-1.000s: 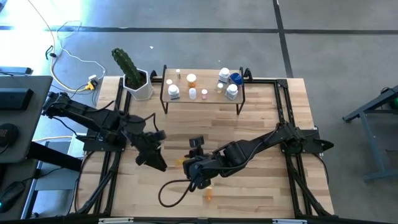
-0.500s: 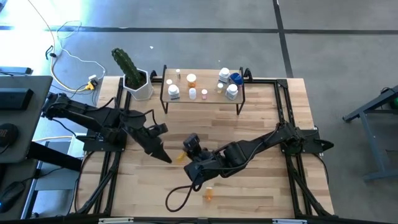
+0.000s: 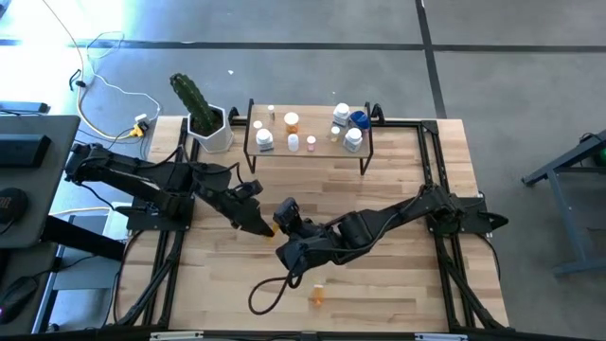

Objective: Pick and place medicine bottles onto shelf by color
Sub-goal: Put the top small orange pill bottle on the shelf

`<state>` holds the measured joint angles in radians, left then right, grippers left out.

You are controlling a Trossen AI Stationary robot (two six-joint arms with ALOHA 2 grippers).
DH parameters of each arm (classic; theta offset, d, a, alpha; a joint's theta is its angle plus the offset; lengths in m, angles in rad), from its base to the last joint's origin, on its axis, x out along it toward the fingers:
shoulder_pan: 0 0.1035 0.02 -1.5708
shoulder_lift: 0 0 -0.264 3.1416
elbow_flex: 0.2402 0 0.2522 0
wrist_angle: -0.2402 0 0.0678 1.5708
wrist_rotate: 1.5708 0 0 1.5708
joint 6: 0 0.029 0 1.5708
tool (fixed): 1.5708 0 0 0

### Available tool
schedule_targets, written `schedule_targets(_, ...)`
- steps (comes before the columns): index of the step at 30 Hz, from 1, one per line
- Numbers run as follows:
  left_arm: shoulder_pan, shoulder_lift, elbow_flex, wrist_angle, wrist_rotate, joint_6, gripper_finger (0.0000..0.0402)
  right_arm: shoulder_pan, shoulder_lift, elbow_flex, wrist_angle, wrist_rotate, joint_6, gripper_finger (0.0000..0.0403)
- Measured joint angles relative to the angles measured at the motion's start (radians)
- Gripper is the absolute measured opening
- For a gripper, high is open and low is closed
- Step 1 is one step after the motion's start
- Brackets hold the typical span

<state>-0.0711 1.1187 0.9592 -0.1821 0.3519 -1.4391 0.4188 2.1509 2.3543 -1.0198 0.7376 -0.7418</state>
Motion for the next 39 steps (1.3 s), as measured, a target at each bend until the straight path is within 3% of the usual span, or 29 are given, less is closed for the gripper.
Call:
schedule_targets(10, 0.002, -0.002, 0.000, 0.015, 0.001, 0.010, 0.0182, 0.000, 0.000, 0.000, 0.000, 0.002, 0.000, 0.0103)
schedule_targets(22, 0.002, -0.002, 0.000, 0.010, 0.023, 0.032, 0.0101, 0.000, 0.000, 0.000, -0.001, 0.003, -0.001, 0.0103)
schedule_targets(30, 0.006, -0.002, 0.000, 0.008, 0.026, 0.052, 0.0097, 0.001, -0.001, 0.000, 0.000, 0.003, 0.002, 0.0105)
schedule_targets(39, 0.006, -0.002, 0.000, 0.024, 0.022, 0.071, 0.0097, 0.002, 0.000, 0.000, 0.002, 0.028, 0.144, 0.0158)
